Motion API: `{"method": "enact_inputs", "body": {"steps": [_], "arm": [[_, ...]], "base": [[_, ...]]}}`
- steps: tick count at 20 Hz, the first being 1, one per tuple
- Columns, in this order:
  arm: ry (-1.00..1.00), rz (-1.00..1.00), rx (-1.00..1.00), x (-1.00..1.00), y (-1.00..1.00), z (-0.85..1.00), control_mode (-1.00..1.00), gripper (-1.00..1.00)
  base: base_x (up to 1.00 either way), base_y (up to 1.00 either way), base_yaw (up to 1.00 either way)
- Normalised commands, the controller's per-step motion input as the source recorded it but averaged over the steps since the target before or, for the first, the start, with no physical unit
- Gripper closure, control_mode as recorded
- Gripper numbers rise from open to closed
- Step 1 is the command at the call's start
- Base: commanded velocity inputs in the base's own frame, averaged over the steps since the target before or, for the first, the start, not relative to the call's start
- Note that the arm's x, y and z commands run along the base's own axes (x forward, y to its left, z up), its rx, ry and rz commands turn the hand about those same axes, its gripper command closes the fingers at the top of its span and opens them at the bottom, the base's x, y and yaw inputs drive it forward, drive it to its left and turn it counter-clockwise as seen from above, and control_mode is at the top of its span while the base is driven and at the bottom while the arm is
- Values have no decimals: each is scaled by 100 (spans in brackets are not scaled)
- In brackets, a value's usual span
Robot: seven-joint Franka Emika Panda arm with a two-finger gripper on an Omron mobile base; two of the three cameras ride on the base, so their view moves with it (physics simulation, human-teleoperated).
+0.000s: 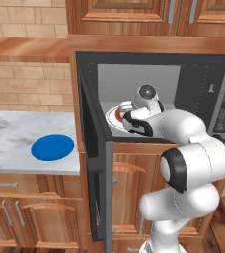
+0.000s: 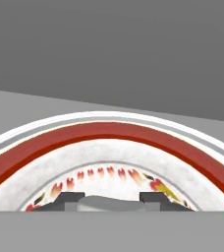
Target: Pick the marshmallow from the counter and place it in the microwave. Then turn on the microwave.
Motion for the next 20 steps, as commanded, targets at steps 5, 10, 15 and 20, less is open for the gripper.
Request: {"method": "enact_inputs", "body": {"steps": [5,10,15,20], "arm": [[0,-1,0,7,0,-10,-100,100],[0,-1,0,7,0,-11,-100,100],[0,-1,0,6,0,-14,-100,100],[0,0,0,4,0,-17,-100,100]], "base": [[0,0,0],[0,0,0],[0,0,0],[0,0,0]]}}
